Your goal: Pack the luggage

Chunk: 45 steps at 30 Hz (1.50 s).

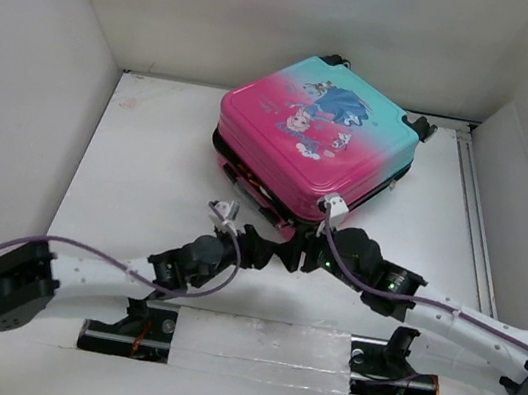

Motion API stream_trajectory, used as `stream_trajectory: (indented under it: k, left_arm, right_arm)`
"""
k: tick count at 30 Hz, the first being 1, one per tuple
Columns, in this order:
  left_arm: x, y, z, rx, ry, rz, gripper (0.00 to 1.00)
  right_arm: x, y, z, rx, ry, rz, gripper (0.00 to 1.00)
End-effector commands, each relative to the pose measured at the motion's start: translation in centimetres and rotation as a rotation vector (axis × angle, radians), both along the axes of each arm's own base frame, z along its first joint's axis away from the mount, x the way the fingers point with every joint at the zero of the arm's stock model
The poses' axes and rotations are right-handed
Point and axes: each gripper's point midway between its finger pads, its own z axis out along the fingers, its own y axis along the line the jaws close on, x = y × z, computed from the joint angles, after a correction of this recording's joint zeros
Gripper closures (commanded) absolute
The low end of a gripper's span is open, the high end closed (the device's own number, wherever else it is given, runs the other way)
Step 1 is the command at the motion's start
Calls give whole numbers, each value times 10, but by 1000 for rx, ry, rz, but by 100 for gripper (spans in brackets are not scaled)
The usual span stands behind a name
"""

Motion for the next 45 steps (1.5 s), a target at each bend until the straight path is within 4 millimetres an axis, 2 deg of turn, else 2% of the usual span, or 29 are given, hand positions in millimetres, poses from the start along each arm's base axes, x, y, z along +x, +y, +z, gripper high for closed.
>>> stream_trajectory:
  k: [1,4,5,6,7,8,9,10,12,13,14,16,17,19,20,21,22,23,24,27,28,31,35,40,41,42,43,44,45]
  left_arm:
    - [15,47,14,36,-70,195,38]
    - [39,80,64,-50,-163,390,30]
    - [48,86,81,-86,-178,430,28]
    - [60,86,115,-137,-212,455,28]
    - [86,96,122,-119,-224,514,28]
    - [98,84,134,-127,-227,451,27]
    - [116,79,175,-191,-254,440,27]
    - [154,93,165,-156,-227,484,27]
    - [184,91,182,-242,-201,426,27]
    - [203,102,209,-292,-232,453,28]
    - [231,131,198,-287,-205,543,28]
    - [252,161,206,-407,-171,597,28]
    - [270,192,195,-431,-160,643,28]
    - [292,212,191,-451,-132,671,28]
    - [308,218,213,-437,-167,672,28]
    - [333,228,166,-353,-41,721,28]
    - [345,221,156,-315,-2,687,28]
    - [362,225,176,-282,-40,672,29]
    - [378,222,140,-238,31,665,29]
    - [390,210,114,-229,91,606,31]
    - [394,207,90,-216,136,593,31]
    - [400,187,66,-221,182,536,31]
    - [399,174,39,-195,231,510,31]
    - [369,137,24,-180,243,428,31]
    - [352,136,2,-161,285,433,31]
    - [343,130,25,-190,226,422,31]
    - [335,135,26,-199,217,445,31]
    - [311,132,2,-185,262,450,32]
    - [298,125,23,-209,221,439,32]
  right_arm:
    - [0,3,46,28,-75,32,37]
    - [10,-6,77,29,-152,-16,49]
    - [16,-8,103,64,-192,-32,56]
    - [20,-10,117,76,-218,-39,79]
    - [26,-14,131,76,-261,-55,86]
    - [36,-25,155,89,-299,-113,92]
    - [45,-29,161,72,-313,-148,97]
    - [57,-34,164,47,-332,-188,99]
    - [88,-70,170,5,-347,-360,100]
    - [99,-84,170,-7,-350,-422,100]
    - [109,-98,166,-15,-339,-483,100]
    - [135,-147,148,-55,-310,-646,100]
    - [141,-164,146,-39,-304,-707,99]
    - [163,-204,129,-18,-290,-802,94]
    - [175,-212,113,-25,-258,-818,87]
    - [184,-221,103,-13,-233,-834,85]
    - [194,-240,93,-9,-205,-858,82]
    - [200,-249,83,-12,-176,-872,79]
    - [208,-255,70,-14,-146,-885,77]
    - [229,-268,50,14,-123,-875,69]
    - [236,-263,47,18,-112,-851,69]
    - [255,-247,24,12,-37,-769,68]
    - [265,-204,0,-13,5,-621,68]
    - [265,-145,-9,28,16,-428,68]
    - [267,-137,-6,33,5,-414,68]
    - [264,-130,-6,28,0,-388,68]
    - [262,-118,-6,28,0,-362,68]
    - [262,-113,-2,31,-8,-351,68]
    - [263,-113,-12,15,7,-348,68]
